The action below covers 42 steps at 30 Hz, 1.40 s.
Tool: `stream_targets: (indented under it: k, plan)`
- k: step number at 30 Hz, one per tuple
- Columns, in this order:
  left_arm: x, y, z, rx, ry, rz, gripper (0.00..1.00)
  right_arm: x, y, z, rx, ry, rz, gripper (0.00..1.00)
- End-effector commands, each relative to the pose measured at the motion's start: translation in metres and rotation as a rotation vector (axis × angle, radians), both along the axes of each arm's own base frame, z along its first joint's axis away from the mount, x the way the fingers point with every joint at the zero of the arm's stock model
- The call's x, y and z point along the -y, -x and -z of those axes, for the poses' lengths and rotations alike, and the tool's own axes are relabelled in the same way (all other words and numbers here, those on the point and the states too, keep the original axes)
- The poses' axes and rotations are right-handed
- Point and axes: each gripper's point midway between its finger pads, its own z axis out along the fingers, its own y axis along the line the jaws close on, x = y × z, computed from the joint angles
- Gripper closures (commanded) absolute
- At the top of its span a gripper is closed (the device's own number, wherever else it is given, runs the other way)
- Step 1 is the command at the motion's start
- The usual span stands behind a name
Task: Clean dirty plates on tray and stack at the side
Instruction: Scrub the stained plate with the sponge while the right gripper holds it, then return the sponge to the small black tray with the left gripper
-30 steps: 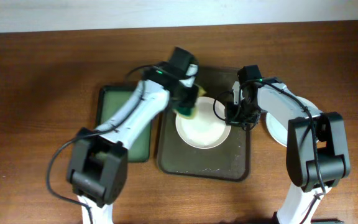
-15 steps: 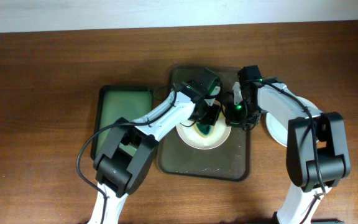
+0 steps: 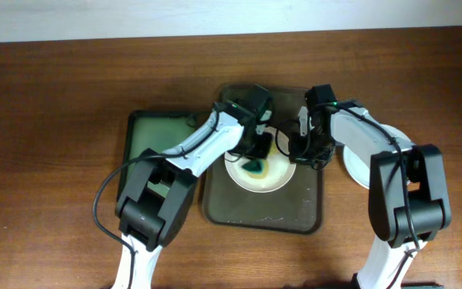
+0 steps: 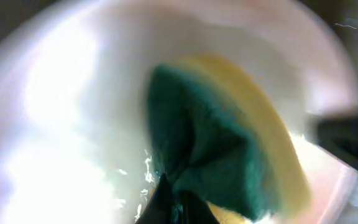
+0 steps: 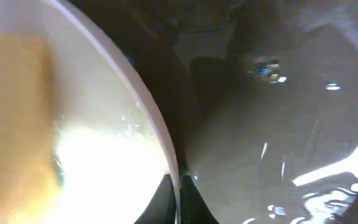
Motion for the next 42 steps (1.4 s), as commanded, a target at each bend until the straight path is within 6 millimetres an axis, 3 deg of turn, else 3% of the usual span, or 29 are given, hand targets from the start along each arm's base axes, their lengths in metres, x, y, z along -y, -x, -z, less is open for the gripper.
stream_targets:
  k: [1,3,6,13,16,19,23,26,27,30,32,35,39,41,42]
  plan:
    - [-0.075,-0.053,-0.014,0.209,-0.297,-0.145,1.00,0.007,0.009,0.016,-0.046,0.049,0.004,0.96]
    - [-0.077,-0.059,-0.018,0.242,-0.318,-0.153,1.00,0.007,0.009,0.016,-0.046,0.049,0.004,0.96]
    - [-0.061,-0.050,-0.015,0.211,-0.266,-0.123,1.00,0.007,0.009,0.016,-0.045,0.049,0.004,0.96]
    - [0.049,0.007,-0.021,0.017,0.124,-0.020,1.00,0.007,0.009,0.016,-0.046,0.049,0.004,0.96]
    - [0.078,0.013,-0.030,0.013,0.218,-0.019,1.00,0.007,0.009,0.016,-0.046,0.049,0.004,0.96]
    - [0.084,0.019,-0.033,-0.021,0.261,-0.009,1.00,0.007,0.009,0.016,-0.046,0.049,0.004,0.96]
    - [0.072,0.012,-0.030,-0.009,0.225,-0.030,1.00,0.007,0.009,0.016,-0.047,0.049,0.004,0.96]
    - [0.046,0.001,-0.021,0.026,0.125,-0.059,1.00,0.007,0.009,0.016,-0.046,0.049,0.004,0.96]
    - [0.035,-0.003,-0.018,0.042,0.081,-0.064,1.00,0.007,0.009,0.016,-0.047,0.049,0.004,0.96]
    - [-0.026,-0.024,-0.009,0.111,-0.145,-0.148,1.00,0.007,0.009,0.016,-0.047,0.049,0.004,0.96]
    - [-0.052,-0.036,-0.012,0.149,-0.226,-0.178,1.00,0.007,0.009,0.016,-0.047,0.049,0.004,0.96]
    - [-0.070,-0.048,-0.039,0.168,-0.185,-0.232,1.00,0.007,0.011,0.016,-0.054,0.050,0.003,0.96]
    - [-0.082,-0.055,-0.115,0.214,0.021,-0.287,1.00,0.008,0.014,0.016,-0.068,0.052,0.003,0.96]
    - [-0.116,-0.053,-0.152,0.251,0.032,-0.340,1.00,0.008,0.014,0.016,-0.068,0.052,0.003,0.96]
    - [-0.127,-0.051,-0.156,0.253,0.019,-0.346,1.00,0.008,0.014,0.016,-0.068,0.052,0.003,0.96]
